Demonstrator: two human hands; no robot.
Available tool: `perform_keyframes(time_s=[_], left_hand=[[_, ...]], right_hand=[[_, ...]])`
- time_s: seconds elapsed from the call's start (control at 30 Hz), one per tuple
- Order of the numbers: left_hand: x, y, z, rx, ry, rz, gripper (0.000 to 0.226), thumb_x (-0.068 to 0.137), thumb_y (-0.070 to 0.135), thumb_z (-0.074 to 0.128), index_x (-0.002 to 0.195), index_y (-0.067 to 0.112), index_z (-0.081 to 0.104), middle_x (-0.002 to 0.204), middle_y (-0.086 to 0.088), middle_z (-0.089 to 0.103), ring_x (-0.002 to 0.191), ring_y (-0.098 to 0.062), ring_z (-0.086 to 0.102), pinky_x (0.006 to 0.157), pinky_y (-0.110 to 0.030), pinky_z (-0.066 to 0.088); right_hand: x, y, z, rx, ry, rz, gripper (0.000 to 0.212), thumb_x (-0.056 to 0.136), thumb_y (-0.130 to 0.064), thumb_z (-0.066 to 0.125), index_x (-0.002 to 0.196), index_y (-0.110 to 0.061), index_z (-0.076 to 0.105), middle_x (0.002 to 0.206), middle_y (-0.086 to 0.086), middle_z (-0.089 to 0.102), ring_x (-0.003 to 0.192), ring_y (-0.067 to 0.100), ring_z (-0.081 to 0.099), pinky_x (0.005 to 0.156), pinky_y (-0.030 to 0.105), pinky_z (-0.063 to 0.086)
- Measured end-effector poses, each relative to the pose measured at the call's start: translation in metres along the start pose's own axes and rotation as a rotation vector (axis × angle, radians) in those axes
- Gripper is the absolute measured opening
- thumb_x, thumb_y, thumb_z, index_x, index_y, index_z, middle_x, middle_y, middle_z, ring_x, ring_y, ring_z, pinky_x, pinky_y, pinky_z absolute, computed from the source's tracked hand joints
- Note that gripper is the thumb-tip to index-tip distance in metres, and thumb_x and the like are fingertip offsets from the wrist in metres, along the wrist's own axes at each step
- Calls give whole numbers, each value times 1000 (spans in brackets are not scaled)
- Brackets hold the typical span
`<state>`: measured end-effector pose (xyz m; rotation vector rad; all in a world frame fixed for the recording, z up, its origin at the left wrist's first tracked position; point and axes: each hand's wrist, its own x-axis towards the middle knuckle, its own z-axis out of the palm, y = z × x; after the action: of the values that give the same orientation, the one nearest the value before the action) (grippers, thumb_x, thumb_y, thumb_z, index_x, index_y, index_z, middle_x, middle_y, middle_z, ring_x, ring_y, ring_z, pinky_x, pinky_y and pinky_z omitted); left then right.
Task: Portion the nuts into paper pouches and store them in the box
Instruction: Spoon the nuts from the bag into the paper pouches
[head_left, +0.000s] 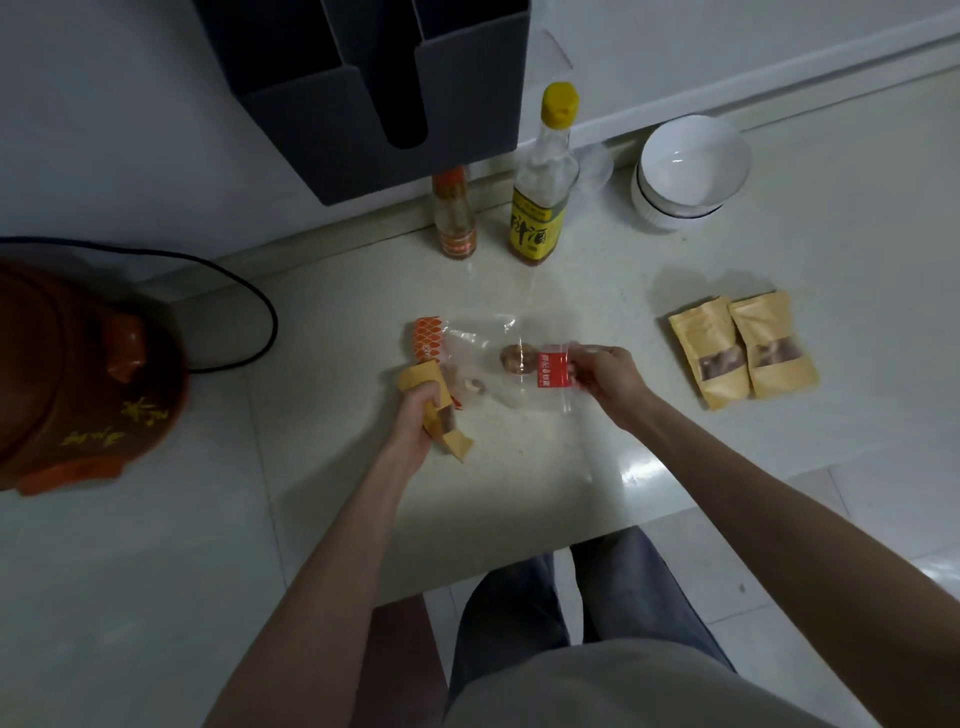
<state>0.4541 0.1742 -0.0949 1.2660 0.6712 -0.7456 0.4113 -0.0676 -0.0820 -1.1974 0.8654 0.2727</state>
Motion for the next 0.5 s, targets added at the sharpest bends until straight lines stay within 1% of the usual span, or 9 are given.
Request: perform_keyframes(time_s=[0.07,0.1,0.2,0.27,0.33,0.37,0.4,0.43,0.5], left_hand=[[-1,-1,1,-6,6,25,35,55,11,50,88,13,63,68,1,61,55,-13,53,48,-20,41],[-2,-1,2,-8,9,34,37,57,11,50,91,12,63,71,0,61,57,-13,52,48,-20,41],[-4,-4,3,13,23,52,29,73,5,45,95,13,64,76,-2,59,54,-11,51,46,-19,41],[-6,-5,7,39,58,66,30,82,-1,40,94,14,64,75,-3,56,50,-10,51,43,-17,41],[-8,-4,10,48,94,82,27,85,1,42,94,14,65,68,0,58,42,-7,50,40,-16,40],[-9,-3,12,59,109,88,23,84,4,47,94,13,65,66,1,60,42,-9,49,39,-16,39],[-11,-2,15,88,127,103,19,81,7,52,94,12,65,68,-1,62,47,-12,50,42,-17,40],[-13,0,18,141,156,138,19,78,9,59,96,10,66,74,-4,63,56,-16,53,47,-19,43],[-17,5,26,282,284,285,29,79,7,70,107,4,66,90,-8,67,75,-20,60,62,-25,48]], right_hand=[[-6,-4,-11,28,13,-5,26,96,-13,51,86,2,70,63,6,67,62,17,55,65,25,44],[-8,-5,-16,41,27,-8,25,97,-13,50,85,-1,69,62,6,68,60,16,55,63,24,44],[-15,-9,-35,76,92,-12,24,97,-12,49,92,4,66,61,8,68,58,16,54,58,23,45],[-20,-11,-47,105,135,-11,24,97,-12,49,100,7,64,68,13,66,60,17,55,57,21,48],[-24,-17,-57,148,191,-10,22,97,-11,50,100,7,63,75,17,63,61,18,56,59,22,50],[-26,-19,-62,168,217,-8,20,96,-10,51,100,6,62,75,17,62,61,18,57,61,23,50],[-29,-22,-66,186,238,-7,19,96,-9,52,101,6,61,73,16,62,59,17,58,60,22,51],[-31,-25,-70,197,253,-8,17,95,-8,52,102,6,60,72,15,63,56,15,59,57,21,52],[-37,-35,-76,189,274,-21,16,92,-6,55,101,6,60,68,14,64,56,16,60,57,22,52]])
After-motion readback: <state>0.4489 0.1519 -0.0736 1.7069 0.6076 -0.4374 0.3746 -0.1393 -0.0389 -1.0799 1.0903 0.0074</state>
